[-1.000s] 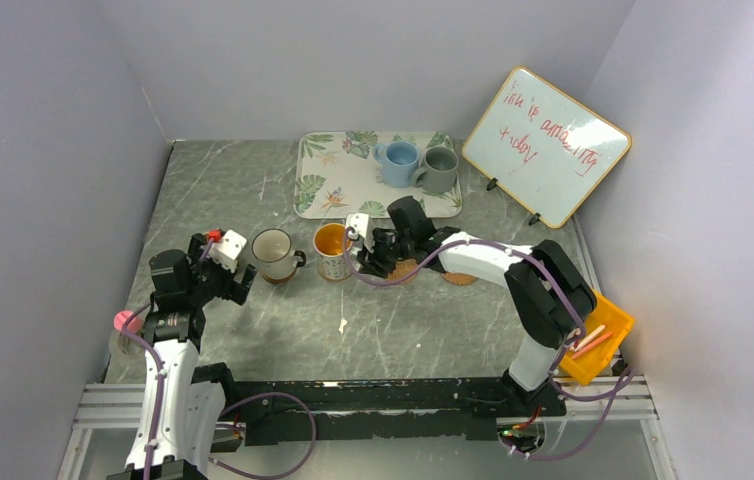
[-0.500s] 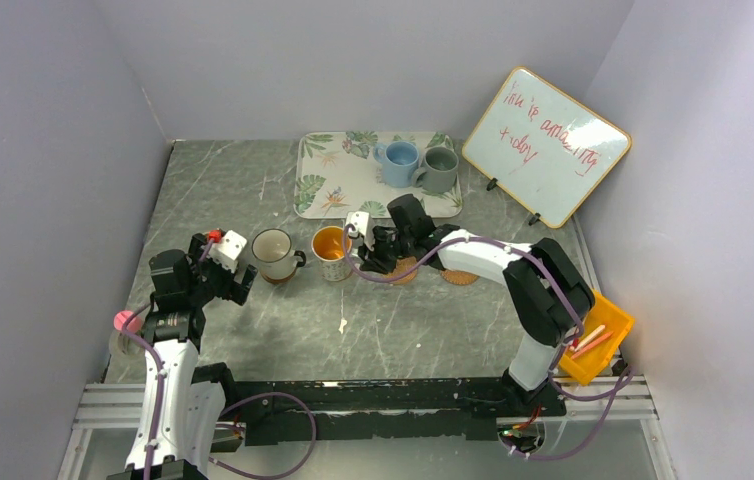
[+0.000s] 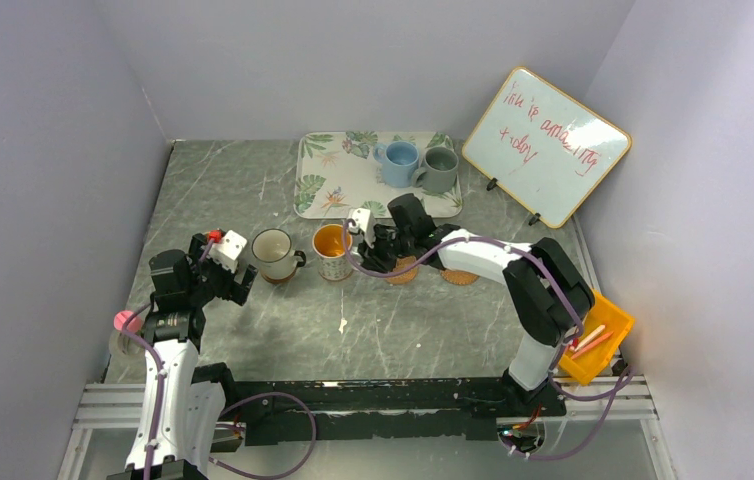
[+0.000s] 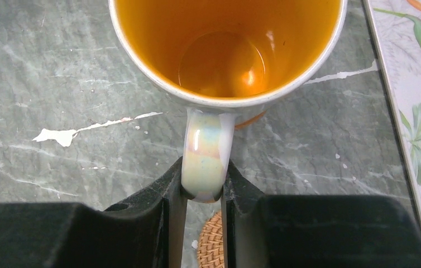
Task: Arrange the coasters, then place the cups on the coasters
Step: Place the cup on the coaster.
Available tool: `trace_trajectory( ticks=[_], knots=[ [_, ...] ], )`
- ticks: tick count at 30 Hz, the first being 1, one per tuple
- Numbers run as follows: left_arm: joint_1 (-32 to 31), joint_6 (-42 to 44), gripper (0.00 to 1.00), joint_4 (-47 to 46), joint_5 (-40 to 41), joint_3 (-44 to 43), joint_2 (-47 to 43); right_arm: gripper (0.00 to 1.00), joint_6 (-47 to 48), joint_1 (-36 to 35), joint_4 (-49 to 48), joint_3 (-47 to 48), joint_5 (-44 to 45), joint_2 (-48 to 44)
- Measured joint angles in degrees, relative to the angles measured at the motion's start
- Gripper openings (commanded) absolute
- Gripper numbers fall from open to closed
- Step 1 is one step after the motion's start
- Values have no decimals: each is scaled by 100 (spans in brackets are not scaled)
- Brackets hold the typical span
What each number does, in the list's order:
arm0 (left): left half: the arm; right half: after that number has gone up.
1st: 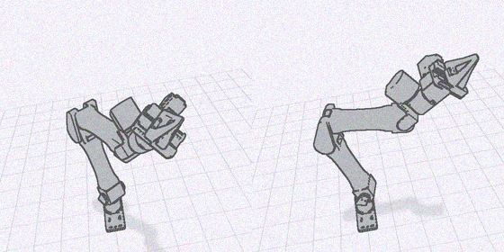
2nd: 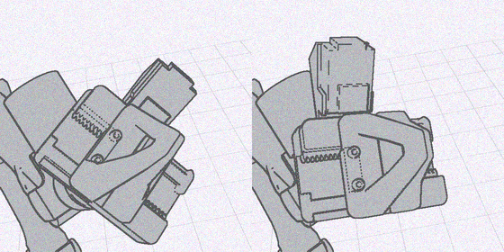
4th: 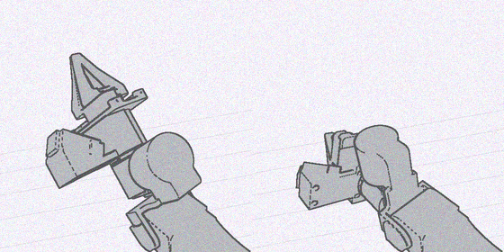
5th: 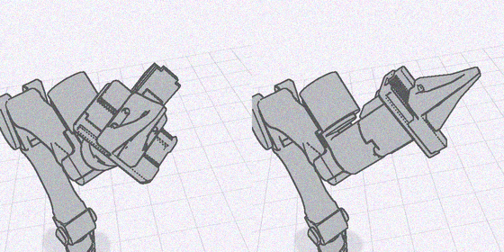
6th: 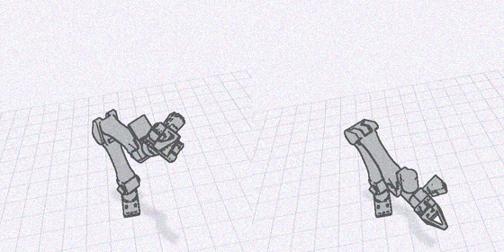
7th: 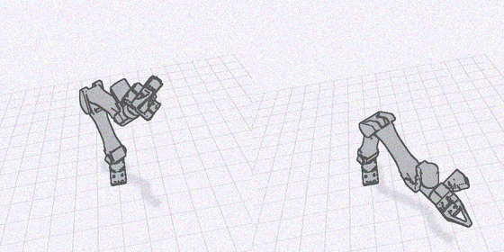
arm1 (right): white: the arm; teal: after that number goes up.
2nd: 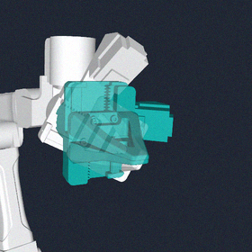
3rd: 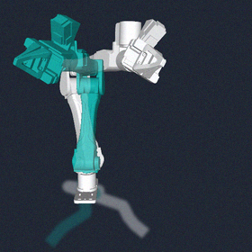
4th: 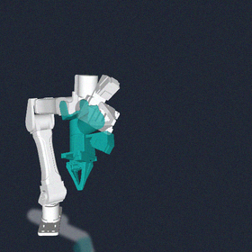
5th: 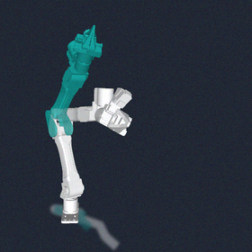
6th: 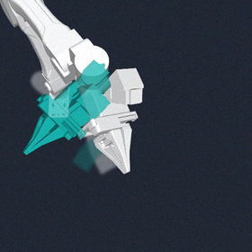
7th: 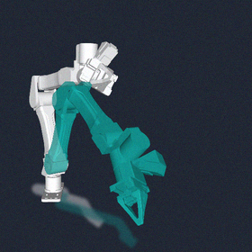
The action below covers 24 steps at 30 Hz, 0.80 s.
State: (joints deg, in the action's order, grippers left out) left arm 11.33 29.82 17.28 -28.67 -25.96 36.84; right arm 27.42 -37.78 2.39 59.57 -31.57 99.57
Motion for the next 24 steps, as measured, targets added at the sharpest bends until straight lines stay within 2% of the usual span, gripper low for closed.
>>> trace_trajectory(
  ticks=[24],
  knots=[
    [26, 13, 96, 0, 0, 0, 0, 19, -149, 186, -48, -2, -74, 28]
  ],
)
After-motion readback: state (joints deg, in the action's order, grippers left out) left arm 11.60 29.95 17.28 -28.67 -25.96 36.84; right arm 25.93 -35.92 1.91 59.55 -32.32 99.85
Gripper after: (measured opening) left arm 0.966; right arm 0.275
